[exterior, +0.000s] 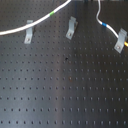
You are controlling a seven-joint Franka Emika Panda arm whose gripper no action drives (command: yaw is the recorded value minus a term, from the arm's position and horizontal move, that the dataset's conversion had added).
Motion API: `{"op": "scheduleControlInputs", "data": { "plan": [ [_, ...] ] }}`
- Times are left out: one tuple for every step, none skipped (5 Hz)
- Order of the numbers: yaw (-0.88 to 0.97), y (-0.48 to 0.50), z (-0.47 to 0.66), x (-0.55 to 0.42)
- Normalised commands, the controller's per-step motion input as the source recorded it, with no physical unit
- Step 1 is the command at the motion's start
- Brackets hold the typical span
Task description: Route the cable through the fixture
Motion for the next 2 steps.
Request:
{"op": "scheduleControlInputs", "data": {
  "plan": [
    [-0.01, 0.329, 0.62, -0.231],
    [-0.1, 0.28, 0.5, -0.185]
  ]
}}
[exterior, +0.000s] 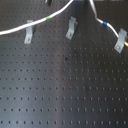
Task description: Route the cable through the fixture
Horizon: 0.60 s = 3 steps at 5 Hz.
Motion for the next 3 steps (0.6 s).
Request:
{"op": "scheduleControlInputs", "data": {
  "plan": [
    [-0.31, 0.3, 0.37, -0.194],
    [-0.49, 0.075, 0.03, 0.027],
    [-0.55, 0.165, 0.0, -0.058]
  ]
}}
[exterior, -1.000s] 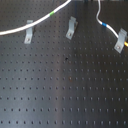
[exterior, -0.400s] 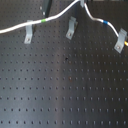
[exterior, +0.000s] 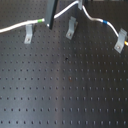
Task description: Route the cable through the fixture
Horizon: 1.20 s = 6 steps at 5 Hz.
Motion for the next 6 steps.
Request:
{"op": "scheduleControlInputs", "data": {
  "plan": [
    [-0.74, 0.039, 0.07, -0.116],
    [-0.63, 0.032, 0.15, -0.317],
    [-0.5, 0.061, 0.11, -0.307],
    [0.0, 0.041, 0.11, -0.075],
    [0.16, -0.11, 0.4, -0.308],
    [0.0, -0.012, 0.0, -0.006]
  ]
}}
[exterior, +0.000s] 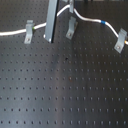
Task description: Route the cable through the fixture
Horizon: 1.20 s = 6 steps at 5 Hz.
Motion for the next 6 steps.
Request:
{"op": "scheduleControlInputs", "data": {
  "plan": [
    [0.11, 0.071, 0.14, -0.252],
    [0.24, 0.111, 0.19, -0.286],
    [0.19, 0.204, 0.11, -0.136],
    [0.0, 0.029, 0.0, 0.019],
    [0.0, -0.251, 0.37, -0.17],
    [0.0, 0.0, 0.01, 0.0]
  ]
}}
